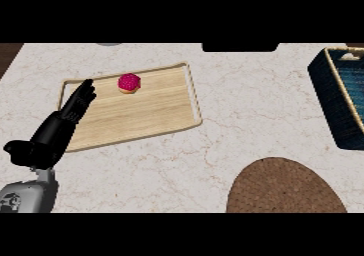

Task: Pick the bell pepper from the placemat and place it in the basket

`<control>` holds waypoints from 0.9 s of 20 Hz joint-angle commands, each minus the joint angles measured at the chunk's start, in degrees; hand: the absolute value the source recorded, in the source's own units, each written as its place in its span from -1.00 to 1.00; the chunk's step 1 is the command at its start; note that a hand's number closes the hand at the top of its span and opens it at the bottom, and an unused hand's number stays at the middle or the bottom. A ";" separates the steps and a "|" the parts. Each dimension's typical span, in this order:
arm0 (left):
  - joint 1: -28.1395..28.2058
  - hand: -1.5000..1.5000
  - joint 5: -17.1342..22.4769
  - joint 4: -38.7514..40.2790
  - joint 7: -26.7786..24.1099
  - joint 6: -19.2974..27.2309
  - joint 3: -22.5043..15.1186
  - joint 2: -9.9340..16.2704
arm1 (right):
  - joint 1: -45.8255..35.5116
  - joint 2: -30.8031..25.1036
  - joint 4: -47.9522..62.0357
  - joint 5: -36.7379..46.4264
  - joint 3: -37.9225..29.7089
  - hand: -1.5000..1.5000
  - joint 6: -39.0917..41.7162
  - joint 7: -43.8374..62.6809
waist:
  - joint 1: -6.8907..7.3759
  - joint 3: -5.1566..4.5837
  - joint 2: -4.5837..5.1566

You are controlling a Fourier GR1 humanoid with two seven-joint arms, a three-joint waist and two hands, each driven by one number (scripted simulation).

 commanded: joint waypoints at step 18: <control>-1.51 0.00 -0.30 3.92 -3.72 -1.79 0.75 -0.25 | -35.85 -18.84 45.20 14.56 17.18 1.00 -18.15 2.31 | 1.27 0.20 0.29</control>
